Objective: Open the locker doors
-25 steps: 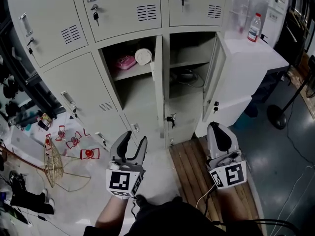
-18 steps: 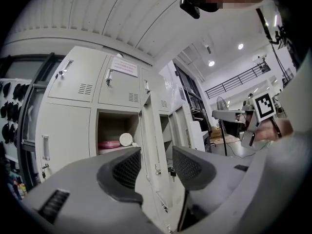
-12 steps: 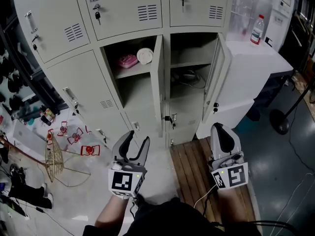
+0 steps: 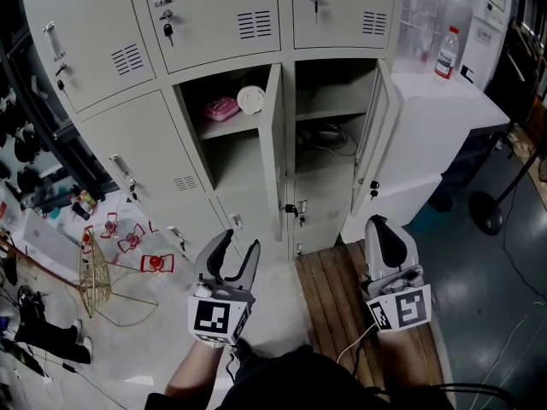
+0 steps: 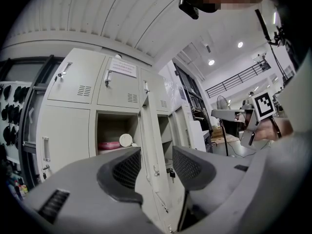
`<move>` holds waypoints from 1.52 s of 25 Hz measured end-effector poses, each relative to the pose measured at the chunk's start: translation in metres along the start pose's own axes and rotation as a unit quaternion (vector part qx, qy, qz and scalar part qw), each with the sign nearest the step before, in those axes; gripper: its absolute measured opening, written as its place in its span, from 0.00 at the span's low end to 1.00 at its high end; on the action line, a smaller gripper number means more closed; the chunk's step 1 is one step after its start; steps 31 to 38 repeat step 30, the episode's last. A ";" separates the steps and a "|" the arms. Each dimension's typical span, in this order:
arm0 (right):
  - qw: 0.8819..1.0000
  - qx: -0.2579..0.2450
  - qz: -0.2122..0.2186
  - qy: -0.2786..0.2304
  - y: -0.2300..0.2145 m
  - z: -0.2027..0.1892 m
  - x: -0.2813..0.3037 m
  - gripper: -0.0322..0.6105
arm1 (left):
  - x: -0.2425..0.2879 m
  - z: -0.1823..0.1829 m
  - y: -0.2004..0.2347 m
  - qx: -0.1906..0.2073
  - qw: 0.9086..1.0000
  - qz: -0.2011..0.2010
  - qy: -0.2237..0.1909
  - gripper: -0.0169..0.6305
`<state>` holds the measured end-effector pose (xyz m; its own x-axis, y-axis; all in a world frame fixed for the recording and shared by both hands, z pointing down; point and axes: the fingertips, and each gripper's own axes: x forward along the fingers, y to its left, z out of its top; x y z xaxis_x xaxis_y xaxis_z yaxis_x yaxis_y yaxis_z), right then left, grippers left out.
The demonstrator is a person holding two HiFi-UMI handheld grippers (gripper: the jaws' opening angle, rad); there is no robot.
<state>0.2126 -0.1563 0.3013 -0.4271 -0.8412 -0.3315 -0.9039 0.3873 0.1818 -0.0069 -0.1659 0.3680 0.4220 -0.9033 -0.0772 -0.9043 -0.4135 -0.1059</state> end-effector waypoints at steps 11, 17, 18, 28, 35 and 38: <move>1.000 0.005 0.004 0.001 -0.001 0.002 0.001 0.06 | 0.002 0.002 -0.001 -0.001 1.000 -0.001 -0.002 0.34; 1.000 0.005 0.004 0.002 -0.003 0.001 0.001 0.06 | 0.004 0.004 -0.002 -0.004 1.000 0.002 0.001 0.34; 1.000 0.005 0.004 0.002 -0.004 0.000 0.001 0.06 | 0.004 0.004 -0.003 -0.002 1.000 0.000 0.000 0.34; 1.000 0.017 -0.011 0.008 -0.023 -0.012 -0.001 0.06 | 0.015 0.000 -0.016 0.003 1.000 -0.012 0.010 0.34; 1.000 0.019 -0.013 0.009 -0.026 -0.014 -0.001 0.06 | 0.018 0.001 -0.019 -0.003 1.000 -0.013 0.012 0.34; 1.000 0.019 -0.013 0.009 -0.026 -0.014 -0.001 0.06 | 0.018 0.001 -0.019 -0.003 1.000 -0.013 0.012 0.34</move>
